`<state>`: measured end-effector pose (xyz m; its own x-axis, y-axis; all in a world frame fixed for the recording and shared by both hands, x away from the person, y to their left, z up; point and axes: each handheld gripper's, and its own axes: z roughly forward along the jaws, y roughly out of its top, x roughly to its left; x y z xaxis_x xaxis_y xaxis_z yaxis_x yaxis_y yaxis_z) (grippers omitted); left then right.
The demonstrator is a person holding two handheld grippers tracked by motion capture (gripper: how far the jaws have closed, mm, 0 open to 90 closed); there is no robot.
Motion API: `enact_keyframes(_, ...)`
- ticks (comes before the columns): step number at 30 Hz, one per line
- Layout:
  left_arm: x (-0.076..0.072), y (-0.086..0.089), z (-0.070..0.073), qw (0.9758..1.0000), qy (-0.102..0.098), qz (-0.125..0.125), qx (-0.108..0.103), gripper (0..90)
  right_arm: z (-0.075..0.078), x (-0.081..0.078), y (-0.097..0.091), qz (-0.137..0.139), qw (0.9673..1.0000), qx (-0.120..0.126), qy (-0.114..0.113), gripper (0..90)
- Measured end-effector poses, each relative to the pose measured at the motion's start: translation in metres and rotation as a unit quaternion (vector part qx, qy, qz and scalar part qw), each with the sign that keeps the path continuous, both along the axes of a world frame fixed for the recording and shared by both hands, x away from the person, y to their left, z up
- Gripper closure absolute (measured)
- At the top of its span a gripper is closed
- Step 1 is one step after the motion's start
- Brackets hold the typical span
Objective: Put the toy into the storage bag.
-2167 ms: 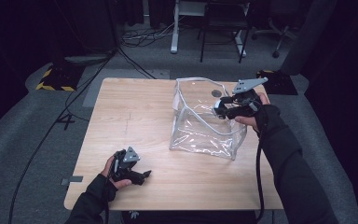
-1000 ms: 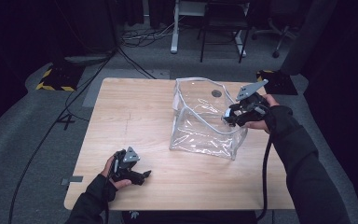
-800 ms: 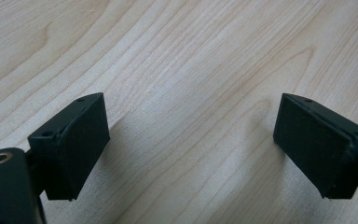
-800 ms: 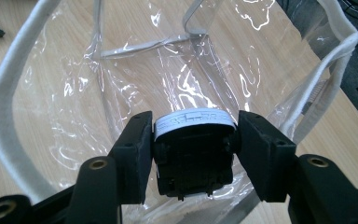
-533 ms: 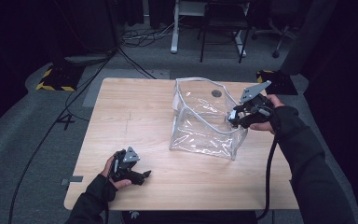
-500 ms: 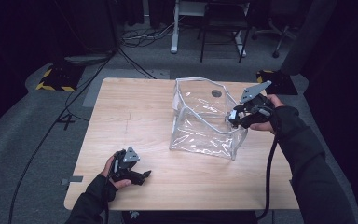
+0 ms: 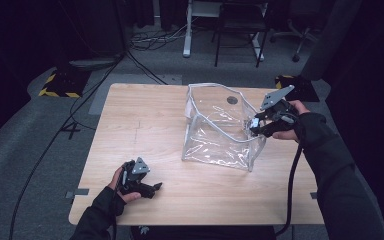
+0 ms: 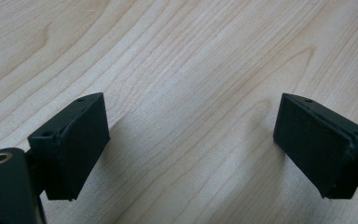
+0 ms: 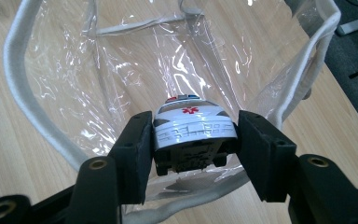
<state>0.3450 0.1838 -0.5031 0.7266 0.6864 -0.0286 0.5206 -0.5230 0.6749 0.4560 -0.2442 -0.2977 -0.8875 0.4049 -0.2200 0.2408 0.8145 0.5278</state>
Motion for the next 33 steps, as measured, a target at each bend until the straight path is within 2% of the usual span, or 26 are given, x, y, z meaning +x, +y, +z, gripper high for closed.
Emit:
enact_keyframes(6, 0.0000, 0.0000, 0.0000, 1.0000, 0.000, 0.000, 0.000, 10.7, -0.0002, -0.0008, 0.0013, -0.001, 1.0000, -0.010, -0.002, 47.4)
enact_keyframes(7, 0.0000, -0.0001, 0.0000, 1.0000, 0.001, 0.000, -0.001, 10.7, -0.0004, -0.0003, 0.0017, 0.006, 0.9999, -0.012, -0.008, 47.4)
enact_keyframes(9, 0.0000, 0.0000, 0.0000, 1.0000, 0.000, 0.000, 0.000, 10.7, -0.0018, -0.0011, 0.0024, 0.006, 0.9999, -0.009, -0.001, 47.4)
enact_keyframes(13, 0.0001, 0.0000, -0.0001, 1.0000, 0.001, 0.000, -0.001, 10.7, -0.0032, -0.0003, 0.0017, 0.006, 0.9999, -0.012, -0.004, 47.4)
enact_keyframes(19, 0.0000, 0.0000, 0.0000, 1.0000, 0.000, 0.000, 0.000, 10.7, -0.0042, -0.0009, 0.0021, 0.012, 0.9998, -0.008, -0.012, 47.2)
enact_keyframes(22, 0.0000, 0.0000, 0.0000, 1.0000, 0.000, 0.000, 0.000, 10.7, -0.0047, -0.0019, 0.0023, 0.005, 0.9999, -0.008, -0.008, 47.2)
enact_keyframes(23, 0.0000, 0.0000, 0.0000, 1.0000, 0.000, 0.000, 0.000, 10.7, -0.0061, -0.0009, 0.0020, 0.015, 0.9999, -0.003, -0.008, 46.9)
enact_keyframes(33, 0.0003, 0.0002, 0.0001, 1.0000, -0.001, 0.000, 0.002, 10.4, -0.0085, -0.0016, -0.0001, 0.019, 0.9997, 0.011, -0.012, 46.5)
